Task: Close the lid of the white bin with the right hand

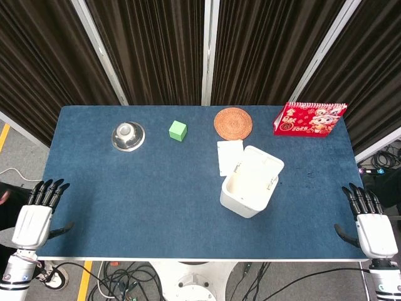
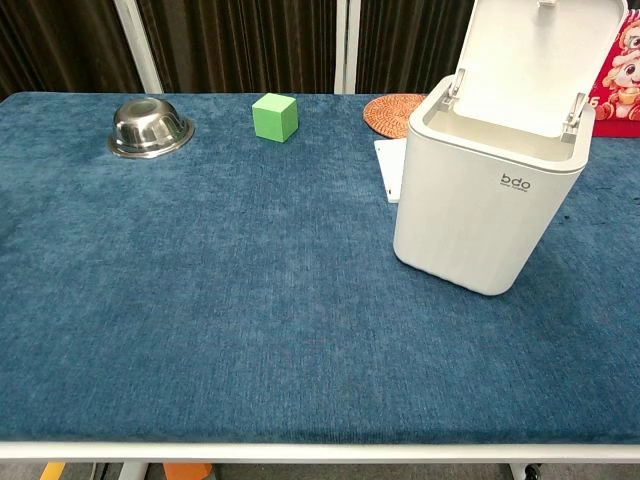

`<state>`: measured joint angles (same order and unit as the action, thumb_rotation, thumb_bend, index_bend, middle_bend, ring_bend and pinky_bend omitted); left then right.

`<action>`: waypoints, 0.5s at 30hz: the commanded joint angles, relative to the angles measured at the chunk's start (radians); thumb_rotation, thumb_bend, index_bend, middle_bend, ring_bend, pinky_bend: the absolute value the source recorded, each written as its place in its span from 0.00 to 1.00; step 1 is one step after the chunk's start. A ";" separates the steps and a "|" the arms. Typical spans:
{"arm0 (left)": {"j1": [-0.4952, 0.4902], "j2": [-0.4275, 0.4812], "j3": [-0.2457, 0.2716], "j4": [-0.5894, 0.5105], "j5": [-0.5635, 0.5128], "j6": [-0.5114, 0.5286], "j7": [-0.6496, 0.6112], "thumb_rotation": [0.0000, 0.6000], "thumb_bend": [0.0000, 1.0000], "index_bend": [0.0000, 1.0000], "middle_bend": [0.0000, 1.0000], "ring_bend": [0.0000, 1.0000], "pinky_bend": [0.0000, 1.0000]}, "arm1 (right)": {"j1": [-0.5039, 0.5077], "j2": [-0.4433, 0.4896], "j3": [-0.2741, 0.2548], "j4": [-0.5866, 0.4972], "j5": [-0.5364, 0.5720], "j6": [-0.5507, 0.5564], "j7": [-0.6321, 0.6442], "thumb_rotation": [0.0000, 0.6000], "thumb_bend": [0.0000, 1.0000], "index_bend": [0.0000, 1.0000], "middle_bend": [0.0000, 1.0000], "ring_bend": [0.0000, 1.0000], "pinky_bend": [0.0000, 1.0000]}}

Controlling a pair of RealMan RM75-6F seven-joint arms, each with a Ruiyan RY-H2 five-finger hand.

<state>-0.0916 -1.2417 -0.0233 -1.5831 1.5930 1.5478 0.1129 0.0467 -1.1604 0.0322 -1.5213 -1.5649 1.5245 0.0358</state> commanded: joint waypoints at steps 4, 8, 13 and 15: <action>0.001 -0.005 0.001 0.002 -0.001 -0.001 0.002 1.00 0.00 0.14 0.09 0.04 0.08 | 0.000 0.002 0.000 0.003 0.001 -0.001 0.003 1.00 0.16 0.00 0.00 0.00 0.00; 0.000 -0.003 0.000 0.003 -0.006 -0.005 -0.001 1.00 0.00 0.14 0.09 0.04 0.08 | 0.000 0.003 0.001 -0.001 0.002 0.000 0.004 1.00 0.16 0.00 0.00 0.00 0.00; -0.002 -0.004 0.000 0.008 -0.005 -0.006 -0.005 1.00 0.00 0.14 0.09 0.04 0.08 | 0.005 0.002 0.000 -0.003 -0.004 -0.007 0.001 1.00 0.24 0.00 0.00 0.00 0.00; 0.001 -0.009 0.004 0.015 -0.003 -0.004 -0.003 1.00 0.00 0.14 0.09 0.04 0.08 | 0.007 0.004 -0.004 0.003 -0.009 -0.010 -0.001 1.00 0.40 0.00 0.00 0.00 0.00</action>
<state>-0.0925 -1.2475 -0.0219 -1.5722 1.5890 1.5426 0.1088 0.0527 -1.1567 0.0293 -1.5193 -1.5729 1.5153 0.0357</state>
